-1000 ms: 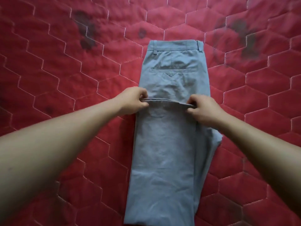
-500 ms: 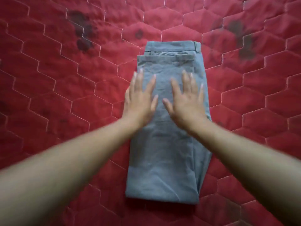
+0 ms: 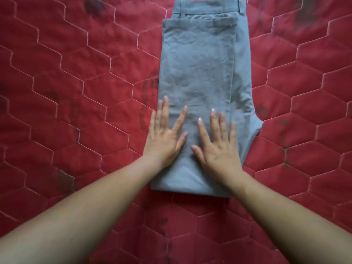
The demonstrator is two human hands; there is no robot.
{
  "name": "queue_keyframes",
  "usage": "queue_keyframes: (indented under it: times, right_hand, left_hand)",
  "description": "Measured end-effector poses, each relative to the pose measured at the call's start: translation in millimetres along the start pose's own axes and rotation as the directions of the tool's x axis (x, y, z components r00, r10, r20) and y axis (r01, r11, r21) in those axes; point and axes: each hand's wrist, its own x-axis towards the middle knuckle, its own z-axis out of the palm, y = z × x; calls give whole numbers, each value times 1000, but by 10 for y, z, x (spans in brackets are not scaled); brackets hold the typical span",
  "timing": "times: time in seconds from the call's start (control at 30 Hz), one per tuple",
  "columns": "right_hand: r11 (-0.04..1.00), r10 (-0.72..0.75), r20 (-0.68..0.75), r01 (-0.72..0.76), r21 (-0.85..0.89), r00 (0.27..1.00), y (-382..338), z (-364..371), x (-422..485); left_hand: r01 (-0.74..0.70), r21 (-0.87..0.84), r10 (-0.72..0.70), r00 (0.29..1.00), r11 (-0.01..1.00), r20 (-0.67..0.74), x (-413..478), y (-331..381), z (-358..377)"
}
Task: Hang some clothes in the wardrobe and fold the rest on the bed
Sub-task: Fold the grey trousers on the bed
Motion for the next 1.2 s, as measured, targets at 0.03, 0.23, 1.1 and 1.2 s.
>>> queue_keyframes:
  times: [0.03,0.23,1.1,1.2]
  right_hand:
    - [997,-75,-6,75,-5,997,-39,69,-263]
    - [992,-92,87,99,-81,992,-101,292,-938]
    - [545,618,417,-746,384,666,-111,-336,-1258]
    - [137,553,552,-721,679,624,-87,-558,-1195]
  left_hand:
    - [-32,13,32,999,999,-4,-285,13,53]
    - [-103,81,93,988,991,124,-1055,-22,294]
    - [643,-593,-341,763,484,549,-1251,48,-249]
    - [638,-727,-170,769,253,616,-1254,-2,-437]
